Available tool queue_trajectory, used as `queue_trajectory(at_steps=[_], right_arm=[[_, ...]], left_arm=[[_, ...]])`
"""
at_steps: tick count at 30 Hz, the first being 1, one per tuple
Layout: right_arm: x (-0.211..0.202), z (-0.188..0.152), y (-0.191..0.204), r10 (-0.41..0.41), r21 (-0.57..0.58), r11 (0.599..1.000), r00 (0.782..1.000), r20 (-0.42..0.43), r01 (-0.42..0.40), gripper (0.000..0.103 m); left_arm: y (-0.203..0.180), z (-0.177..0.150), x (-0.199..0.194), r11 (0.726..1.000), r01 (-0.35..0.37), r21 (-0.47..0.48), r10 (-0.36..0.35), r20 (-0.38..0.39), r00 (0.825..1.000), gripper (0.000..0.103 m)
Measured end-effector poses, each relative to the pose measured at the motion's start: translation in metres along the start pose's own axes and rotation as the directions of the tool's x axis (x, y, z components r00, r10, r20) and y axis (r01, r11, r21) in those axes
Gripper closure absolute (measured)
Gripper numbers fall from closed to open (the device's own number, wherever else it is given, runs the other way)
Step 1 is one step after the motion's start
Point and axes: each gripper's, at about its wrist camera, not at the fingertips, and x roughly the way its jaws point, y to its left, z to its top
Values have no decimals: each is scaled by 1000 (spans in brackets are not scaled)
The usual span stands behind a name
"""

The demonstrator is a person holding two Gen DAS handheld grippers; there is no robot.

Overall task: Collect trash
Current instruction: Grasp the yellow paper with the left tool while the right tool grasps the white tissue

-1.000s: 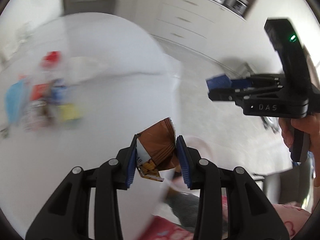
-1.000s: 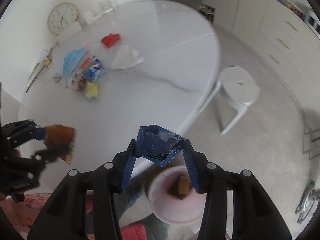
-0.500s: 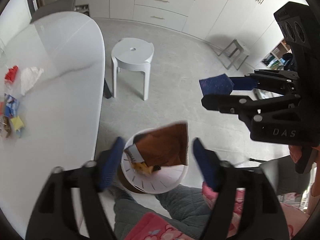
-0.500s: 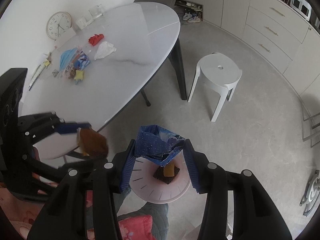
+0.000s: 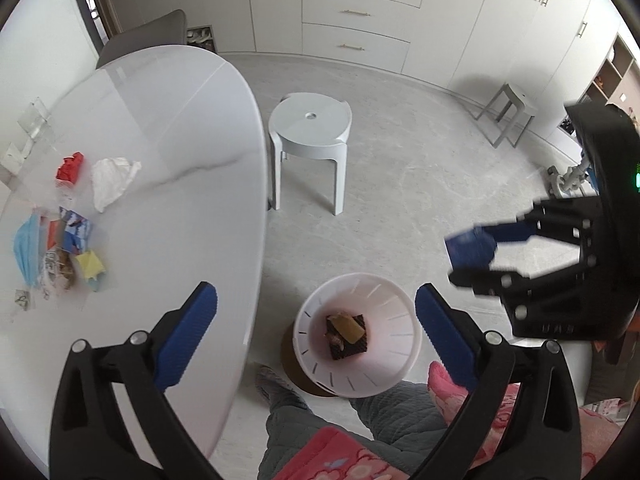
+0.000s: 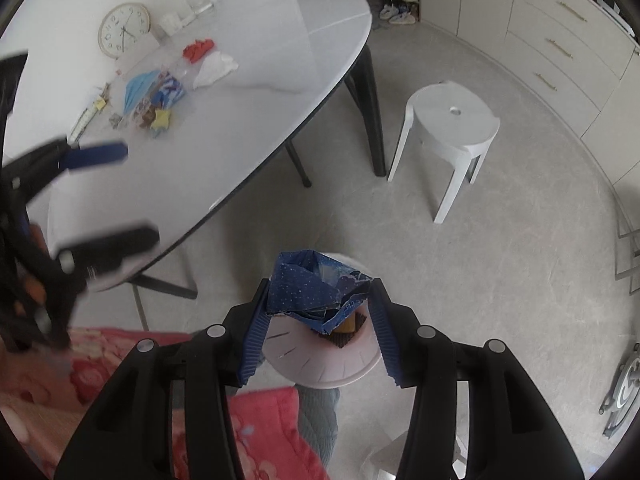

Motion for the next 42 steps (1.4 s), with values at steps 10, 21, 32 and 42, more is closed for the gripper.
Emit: queue_trajectory(at_steps=[10,21,32,42], right_arm=[[2,5,29,-62,-14,998,998,22,62,3],[5,40,44,-92,38,995,993,72,90,3],[19,96,60,-103,37,994,990,96,100,3],[54,164,74,-62,25,998,994,90,60,3]], left_arm=[[31,3,-8,1000,-10,-27,10,11,1000,8],[71,-5,-6,994,-60,-88,60,5,998,8],[151,-22,14,937,-207,-280,214,-3,977,8],[250,-19,70,830,-242,-503,258,-39,965,10]])
